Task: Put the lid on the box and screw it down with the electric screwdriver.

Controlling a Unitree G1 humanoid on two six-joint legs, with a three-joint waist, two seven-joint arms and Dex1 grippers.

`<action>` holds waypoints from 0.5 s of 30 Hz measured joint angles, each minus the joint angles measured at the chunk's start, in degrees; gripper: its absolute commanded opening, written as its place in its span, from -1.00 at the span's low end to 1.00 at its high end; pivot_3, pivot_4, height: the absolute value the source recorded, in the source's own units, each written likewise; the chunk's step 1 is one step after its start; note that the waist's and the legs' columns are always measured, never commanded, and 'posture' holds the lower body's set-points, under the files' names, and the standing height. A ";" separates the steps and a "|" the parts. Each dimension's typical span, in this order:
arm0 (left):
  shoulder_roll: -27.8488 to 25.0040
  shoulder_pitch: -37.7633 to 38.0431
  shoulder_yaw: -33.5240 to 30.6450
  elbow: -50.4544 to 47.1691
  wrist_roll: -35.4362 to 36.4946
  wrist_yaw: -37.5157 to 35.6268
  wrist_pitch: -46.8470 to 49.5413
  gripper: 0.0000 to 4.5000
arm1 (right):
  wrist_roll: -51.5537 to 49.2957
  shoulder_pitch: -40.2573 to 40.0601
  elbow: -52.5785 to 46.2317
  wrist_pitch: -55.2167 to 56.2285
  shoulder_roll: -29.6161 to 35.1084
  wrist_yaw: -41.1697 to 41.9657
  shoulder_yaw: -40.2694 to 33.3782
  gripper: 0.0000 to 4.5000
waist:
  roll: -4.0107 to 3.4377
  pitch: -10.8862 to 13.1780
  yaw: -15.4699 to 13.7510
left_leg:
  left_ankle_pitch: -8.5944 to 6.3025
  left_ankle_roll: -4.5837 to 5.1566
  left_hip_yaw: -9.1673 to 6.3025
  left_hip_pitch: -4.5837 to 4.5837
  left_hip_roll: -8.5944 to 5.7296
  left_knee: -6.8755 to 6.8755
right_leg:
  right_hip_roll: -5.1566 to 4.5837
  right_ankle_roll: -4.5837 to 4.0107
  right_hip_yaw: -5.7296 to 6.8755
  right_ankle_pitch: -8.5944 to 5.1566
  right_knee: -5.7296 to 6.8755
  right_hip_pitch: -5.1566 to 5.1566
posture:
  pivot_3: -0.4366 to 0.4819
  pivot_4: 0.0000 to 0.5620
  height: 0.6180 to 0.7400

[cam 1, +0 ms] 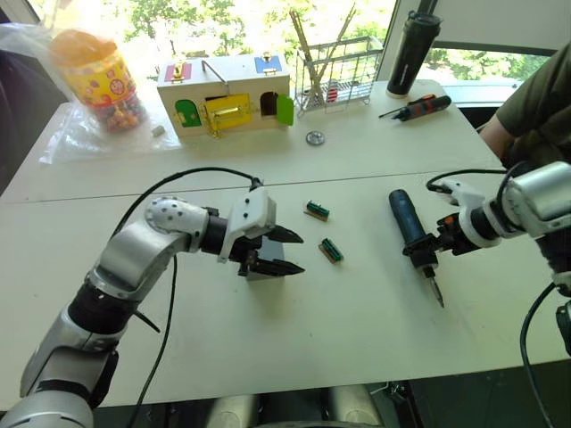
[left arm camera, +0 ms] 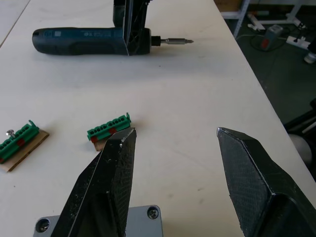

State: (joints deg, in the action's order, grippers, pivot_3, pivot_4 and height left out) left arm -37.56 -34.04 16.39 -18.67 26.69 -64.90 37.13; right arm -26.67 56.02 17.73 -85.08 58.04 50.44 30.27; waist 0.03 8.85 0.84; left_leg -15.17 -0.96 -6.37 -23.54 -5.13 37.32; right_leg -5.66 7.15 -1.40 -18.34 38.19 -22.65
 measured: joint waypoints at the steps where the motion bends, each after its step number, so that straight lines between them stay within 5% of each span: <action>1: 0.03 0.18 -0.01 -0.32 0.00 0.36 0.01 0.19 | 1.18 1.45 0.99 0.85 -0.30 1.77 2.56 0.94 | 0.00 0.00 0.05 | 0.00 0.00 0.00 0.00 0.00 -0.01 | 0.00 0.00 0.00 0.00 0.00 -0.02 | -0.05 -0.47 1.00; 7: 0.56 1.83 -0.41 -1.80 0.00 2.90 0.04 0.19 | 6.74 6.06 5.11 3.71 -2.59 9.08 11.23 0.94 | 0.18 -0.11 0.31 | 0.00 -0.01 -0.04 0.04 0.03 0.01 | 0.01 0.00 0.01 0.00 0.00 0.03 | -0.05 -0.47 1.00; 8: 0.78 2.32 -0.41 -2.14 0.01 3.56 0.10 0.19 | 8.16 6.33 5.22 4.67 -3.08 10.19 12.72 0.65 | 0.39 -0.23 0.34 | 0.00 -0.01 -0.06 0.04 0.06 0.01 | 0.01 0.00 0.01 0.00 0.00 0.03 | -0.05 -0.47 1.00; 15: 0.53 4.37 -1.91 -4.30 0.08 6.10 0.76 0.19 | 15.15 6.30 5.69 9.39 -3.60 14.84 17.53 -0.20 | 0.90 -0.55 0.08 | -0.01 -0.04 -0.17 0.05 0.06 0.00 | 0.01 0.00 0.09 0.00 -0.03 0.06 | -0.05 -0.47 1.00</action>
State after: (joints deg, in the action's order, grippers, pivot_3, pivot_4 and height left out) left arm -37.03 -29.68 14.48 -22.97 26.77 -58.80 37.90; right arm -11.52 62.32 23.42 -75.69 54.44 65.28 47.79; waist 0.93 8.30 0.92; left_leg -15.18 -1.00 -6.54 -23.49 -5.06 37.32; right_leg -5.65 7.15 -1.31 -18.34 38.16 -22.59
